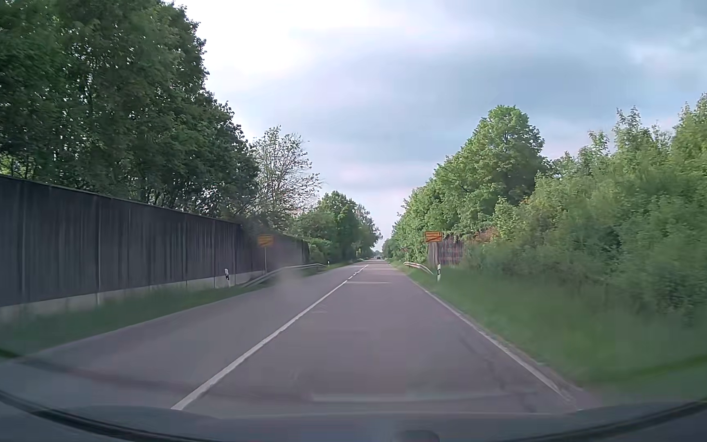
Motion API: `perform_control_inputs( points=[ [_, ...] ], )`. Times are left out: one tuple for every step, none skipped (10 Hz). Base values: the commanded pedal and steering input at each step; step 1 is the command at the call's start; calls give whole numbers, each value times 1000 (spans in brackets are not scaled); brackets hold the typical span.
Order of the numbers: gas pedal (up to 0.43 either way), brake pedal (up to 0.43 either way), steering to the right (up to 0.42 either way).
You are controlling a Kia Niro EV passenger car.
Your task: Follow the waypoints while adhering to traffic rules and regulations
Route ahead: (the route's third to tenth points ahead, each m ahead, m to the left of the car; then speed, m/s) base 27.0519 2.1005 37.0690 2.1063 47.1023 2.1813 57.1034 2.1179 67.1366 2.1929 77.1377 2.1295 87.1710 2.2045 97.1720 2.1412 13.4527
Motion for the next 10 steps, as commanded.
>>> perform_control_inputs(
  points=[
    [0, 0, 0],
    [0, 0, 0],
    [0, 0, 0],
    [87, 0, 0],
    [150, 0, 0],
    [150, 0, 0],
    [228, 0, 0],
    [331, 0, 0],
    [350, 0, 0],
    [378, 0, 0]
  ],
)
